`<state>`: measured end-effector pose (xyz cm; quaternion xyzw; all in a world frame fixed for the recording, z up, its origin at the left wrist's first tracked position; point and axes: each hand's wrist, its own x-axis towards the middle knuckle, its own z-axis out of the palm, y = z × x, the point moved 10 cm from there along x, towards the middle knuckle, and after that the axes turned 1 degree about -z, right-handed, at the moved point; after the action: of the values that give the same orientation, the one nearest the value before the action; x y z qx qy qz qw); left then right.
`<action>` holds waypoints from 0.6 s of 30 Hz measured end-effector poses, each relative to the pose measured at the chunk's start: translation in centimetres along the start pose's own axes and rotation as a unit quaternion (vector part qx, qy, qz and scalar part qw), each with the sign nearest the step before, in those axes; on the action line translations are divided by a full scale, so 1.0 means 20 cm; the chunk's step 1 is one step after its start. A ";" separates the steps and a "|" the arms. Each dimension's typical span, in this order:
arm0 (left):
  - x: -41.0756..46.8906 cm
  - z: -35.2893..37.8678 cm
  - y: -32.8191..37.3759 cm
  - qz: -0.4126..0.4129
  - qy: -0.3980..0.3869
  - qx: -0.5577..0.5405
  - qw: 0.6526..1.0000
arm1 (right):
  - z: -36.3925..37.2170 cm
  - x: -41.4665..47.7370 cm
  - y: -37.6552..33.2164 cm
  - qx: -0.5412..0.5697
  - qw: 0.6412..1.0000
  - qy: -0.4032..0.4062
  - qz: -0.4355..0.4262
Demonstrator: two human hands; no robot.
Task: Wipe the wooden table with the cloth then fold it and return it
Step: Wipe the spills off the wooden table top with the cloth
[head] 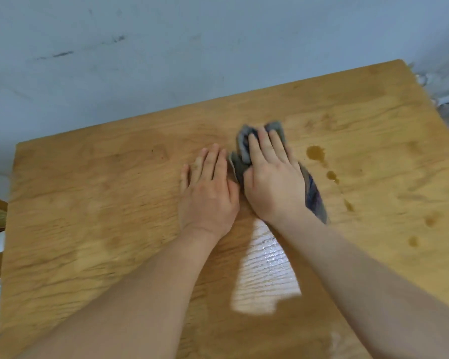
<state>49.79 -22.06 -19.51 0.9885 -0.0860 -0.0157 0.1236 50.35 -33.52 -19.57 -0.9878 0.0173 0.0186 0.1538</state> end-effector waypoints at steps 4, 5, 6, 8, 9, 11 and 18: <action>0.00 0.00 0.01 -0.001 -0.001 0.013 1.000 | 0.00 -0.28 0.03 -0.021 0.998 -0.013 -0.055; 0.00 0.01 0.02 0.003 -0.004 0.014 1.000 | 0.00 -0.26 0.04 -0.027 0.998 -0.009 -0.064; 0.00 0.01 0.01 0.005 -0.005 0.016 1.000 | -0.01 -0.20 0.03 -0.027 0.998 -0.008 -0.064; 0.01 0.01 0.00 0.003 -0.006 0.020 1.000 | -0.01 -0.04 0.02 -0.023 0.999 -0.012 -0.047; 0.01 0.01 0.00 0.002 -0.003 0.018 1.000 | 0.00 0.06 0.03 -0.016 0.999 -0.014 -0.029; 0.00 0.00 0.00 0.000 0.003 0.013 1.000 | 0.00 0.27 0.03 -0.012 1.000 -0.022 -0.001; 0.00 0.00 0.00 -0.001 0.006 0.021 1.000 | -0.03 -0.03 0.09 -0.017 1.000 0.018 -0.011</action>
<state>49.83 -22.07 -19.52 0.9910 -0.0845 -0.0085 0.1037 49.65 -35.44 -19.48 -0.9905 0.0093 -0.0009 0.1372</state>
